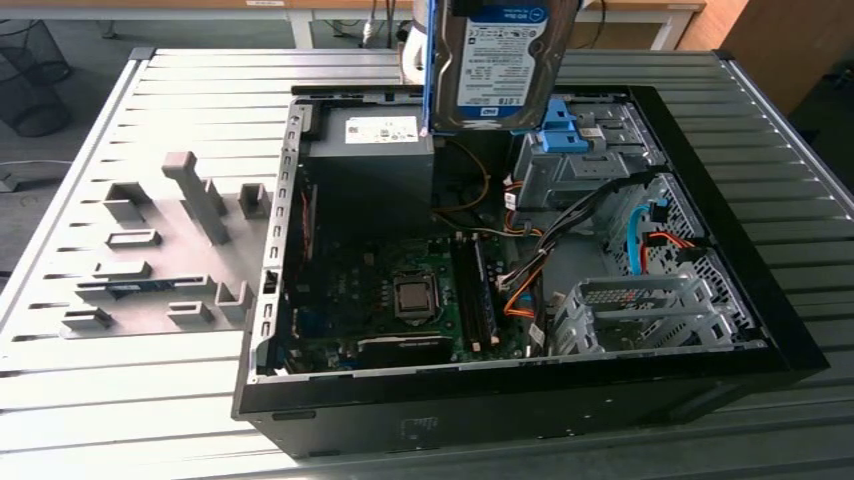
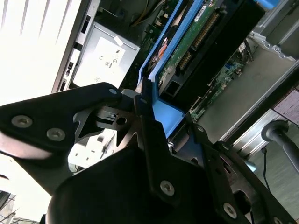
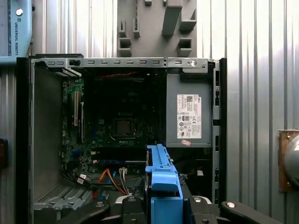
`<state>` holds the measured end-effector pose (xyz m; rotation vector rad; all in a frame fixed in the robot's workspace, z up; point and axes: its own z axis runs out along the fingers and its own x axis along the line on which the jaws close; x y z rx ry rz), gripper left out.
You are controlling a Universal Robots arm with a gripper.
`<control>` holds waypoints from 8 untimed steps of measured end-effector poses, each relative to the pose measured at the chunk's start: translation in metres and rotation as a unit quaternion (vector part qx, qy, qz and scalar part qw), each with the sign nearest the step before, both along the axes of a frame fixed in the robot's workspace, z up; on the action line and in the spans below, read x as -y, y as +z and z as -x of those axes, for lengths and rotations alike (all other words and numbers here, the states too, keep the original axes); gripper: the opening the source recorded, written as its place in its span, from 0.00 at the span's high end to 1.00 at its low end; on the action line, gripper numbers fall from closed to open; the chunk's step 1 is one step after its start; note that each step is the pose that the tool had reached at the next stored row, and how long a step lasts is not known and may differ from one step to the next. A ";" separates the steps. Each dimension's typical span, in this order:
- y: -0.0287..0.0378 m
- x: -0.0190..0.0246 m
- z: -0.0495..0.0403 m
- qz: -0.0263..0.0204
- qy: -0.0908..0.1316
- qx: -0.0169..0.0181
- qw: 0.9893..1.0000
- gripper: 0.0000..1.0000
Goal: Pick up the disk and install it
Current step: 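Pick up the disk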
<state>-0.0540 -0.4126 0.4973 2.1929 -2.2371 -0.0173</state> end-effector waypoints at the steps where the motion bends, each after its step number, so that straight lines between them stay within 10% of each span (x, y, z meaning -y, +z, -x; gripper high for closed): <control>1: 0.0000 0.0018 0.0000 0.000 -0.001 0.000 1.000 0.63; 8: -0.0002 0.0140 0.0000 0.000 -0.005 0.000 1.000 0.63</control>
